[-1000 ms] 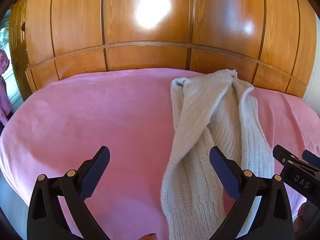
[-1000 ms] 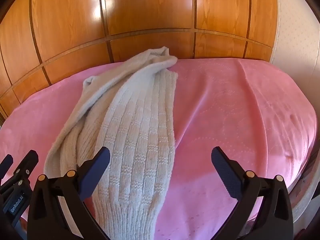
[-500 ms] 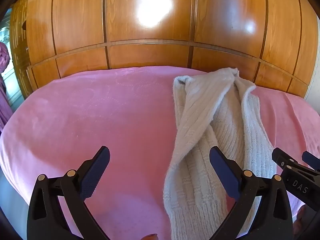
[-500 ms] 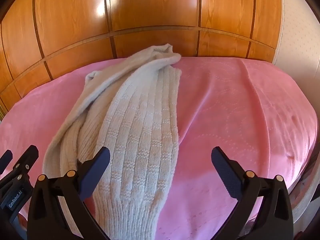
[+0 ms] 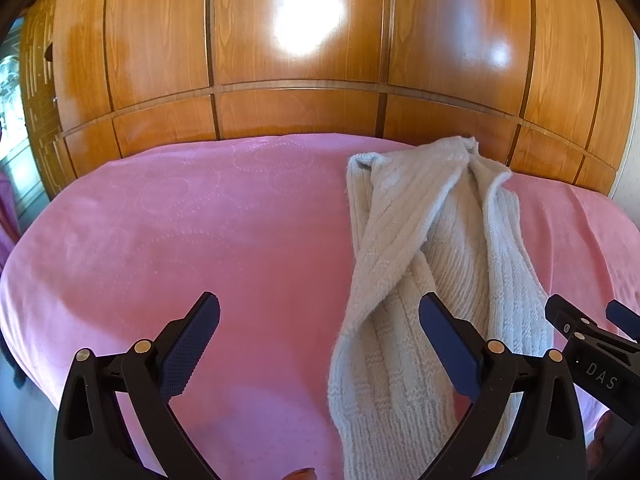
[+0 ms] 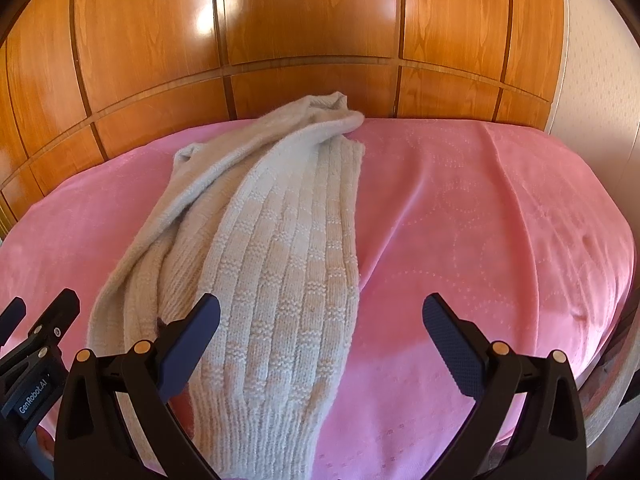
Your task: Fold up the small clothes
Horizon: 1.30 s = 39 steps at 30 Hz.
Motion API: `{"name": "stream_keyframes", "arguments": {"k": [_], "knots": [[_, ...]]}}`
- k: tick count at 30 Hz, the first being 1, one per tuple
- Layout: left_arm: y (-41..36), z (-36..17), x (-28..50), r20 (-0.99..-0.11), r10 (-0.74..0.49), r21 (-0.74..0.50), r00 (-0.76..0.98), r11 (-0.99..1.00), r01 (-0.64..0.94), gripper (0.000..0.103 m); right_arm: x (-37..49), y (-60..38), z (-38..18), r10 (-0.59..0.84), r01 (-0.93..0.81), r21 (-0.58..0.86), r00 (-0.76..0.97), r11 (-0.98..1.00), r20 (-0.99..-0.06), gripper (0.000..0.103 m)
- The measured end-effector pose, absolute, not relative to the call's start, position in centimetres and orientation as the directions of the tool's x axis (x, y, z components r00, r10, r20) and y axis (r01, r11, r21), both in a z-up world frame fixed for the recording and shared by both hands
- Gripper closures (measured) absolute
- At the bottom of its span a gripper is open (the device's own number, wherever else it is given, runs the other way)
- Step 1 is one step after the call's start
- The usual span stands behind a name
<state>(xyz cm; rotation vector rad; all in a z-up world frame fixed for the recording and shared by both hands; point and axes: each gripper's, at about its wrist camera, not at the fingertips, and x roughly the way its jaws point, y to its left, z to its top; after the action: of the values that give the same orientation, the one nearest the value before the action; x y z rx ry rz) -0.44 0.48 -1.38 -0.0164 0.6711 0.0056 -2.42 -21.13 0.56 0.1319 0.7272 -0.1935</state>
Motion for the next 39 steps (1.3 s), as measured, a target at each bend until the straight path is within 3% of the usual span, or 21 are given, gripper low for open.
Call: {"name": "stream_keyframes", "arguments": {"k": [26,29,33,35,37,39], "knots": [[0.5,-2.0,0.1,-0.663,-0.003,-0.003,0.748,1.000,0.001,0.004,-1.9,-20.6,0.6,-0.117,0.208,0.053,0.723,0.977,-0.680,0.002],[0.5,-2.3,0.1,-0.673,-0.012,-0.005,0.739,1.000,0.012,0.004,-1.7,-20.7,0.3,-0.066,0.176,0.089,0.718,0.980,-0.693,0.002],[0.5,-3.5,0.4,-0.717,-0.071,-0.037,0.693,0.997,0.064,0.004,-1.8,-21.7,-0.6,0.144,0.064,0.263,0.702,0.963,-0.698,0.002],[0.7,-4.2,0.5,-0.736,-0.094,-0.062,0.670,0.996,0.071,0.004,-1.6,-22.1,-1.6,0.246,0.014,0.341,0.666,0.940,-0.704,0.007],[0.6,-5.0,0.6,-0.758,-0.141,-0.102,0.636,0.990,0.098,0.006,-1.6,-22.0,-2.4,0.266,-0.002,0.345,0.642,0.938,-0.720,0.023],[0.3,-5.7,0.5,-0.772,-0.154,-0.104,0.617,0.988,0.117,0.018,-1.6,-21.9,-3.1,0.260,-0.011,0.325,0.624,0.946,-0.737,0.024]]}}
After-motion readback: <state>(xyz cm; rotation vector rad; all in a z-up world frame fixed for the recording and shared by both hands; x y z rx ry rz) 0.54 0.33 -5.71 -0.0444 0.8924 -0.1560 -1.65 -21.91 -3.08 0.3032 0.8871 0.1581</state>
